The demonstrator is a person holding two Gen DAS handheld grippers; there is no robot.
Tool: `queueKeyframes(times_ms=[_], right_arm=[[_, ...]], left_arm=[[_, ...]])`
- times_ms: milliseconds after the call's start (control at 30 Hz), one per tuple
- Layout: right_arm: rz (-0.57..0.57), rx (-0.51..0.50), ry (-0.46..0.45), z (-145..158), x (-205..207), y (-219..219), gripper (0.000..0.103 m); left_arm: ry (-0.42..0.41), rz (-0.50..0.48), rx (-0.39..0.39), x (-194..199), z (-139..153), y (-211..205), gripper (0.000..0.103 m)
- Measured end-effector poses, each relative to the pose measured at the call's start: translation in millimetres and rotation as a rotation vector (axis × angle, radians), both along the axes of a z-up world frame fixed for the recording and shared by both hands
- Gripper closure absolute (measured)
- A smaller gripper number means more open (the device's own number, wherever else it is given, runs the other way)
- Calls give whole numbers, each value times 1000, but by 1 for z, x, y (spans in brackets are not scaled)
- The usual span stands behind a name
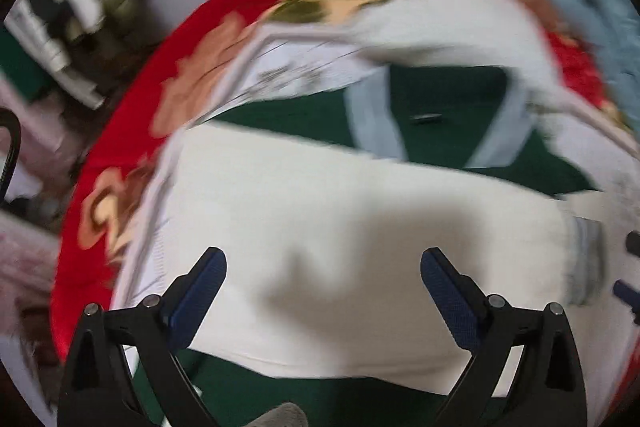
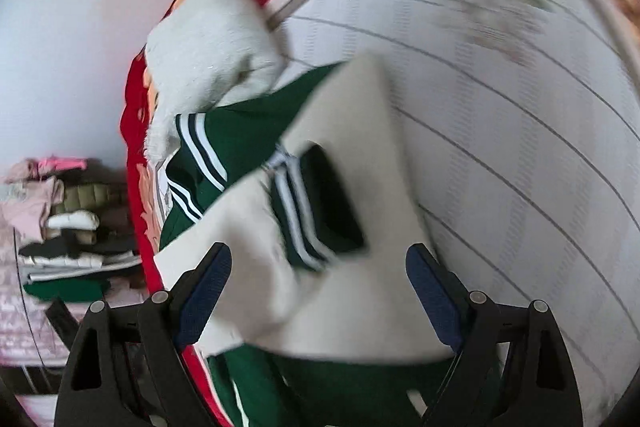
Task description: Fold large clothes
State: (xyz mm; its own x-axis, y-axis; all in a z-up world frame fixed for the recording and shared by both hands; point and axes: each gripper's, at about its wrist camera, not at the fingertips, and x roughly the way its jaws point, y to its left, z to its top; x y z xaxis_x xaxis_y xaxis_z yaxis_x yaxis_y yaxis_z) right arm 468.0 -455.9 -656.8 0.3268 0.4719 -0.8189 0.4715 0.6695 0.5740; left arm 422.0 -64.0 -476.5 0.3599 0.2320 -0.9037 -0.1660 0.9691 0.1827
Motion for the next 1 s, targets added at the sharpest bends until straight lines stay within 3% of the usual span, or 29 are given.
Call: queueKeyframes(times_ms=[67,100,133,167,200,300,400,467,533,600,667,700,733,800,833,933,1000], right_arm=[[68,-6,31,-22,28,18,13],[99,-7,48,-30,35,25,27],[148,-30,88,-42,43,34,68],[180,-64,123,-49,44,40,90],[197,-74,127,-52,44,46,98],[205,-170,79,-29,34,47,100],[125,-215,66,-5,18,27,100],[78,-248,80,-1,10,16,100],[101,-300,130,-13,7,15,100],[118,-255,207,-35,9,14,99],[97,-206,222,-33,5,14,93],[98,-205,220,-24,0,17,84],[102,-222,214,-10,-8,22,67],[110,-239,176,23,-35,42,55],[117,-231,169,34,-49,54,54],[159,-46,174,42,-94,109,54],[189,103,212,27,-114,158,54]], left_arm=[[22,67,33,4,-9,23,4],[26,84,45,5,-11,31,4],[28,98,64,5,-13,39,4],[29,102,82,5,-14,43,4],[32,101,93,4,-14,46,4],[35,81,106,-2,-13,48,4],[42,49,108,-7,-12,48,4],[54,30,108,-8,-16,49,4],[72,13,118,-9,-24,49,4],[94,-4,120,-13,-30,51,4],[92,-27,108,-23,-25,54,3],[91,-36,106,-29,-22,55,4],[91,-52,104,-40,-17,59,4],[96,-78,100,-61,-9,67,3],[102,-88,98,-73,-7,72,4],[138,-118,114,-107,-8,89,4],[176,-118,128,-126,-17,103,4]])
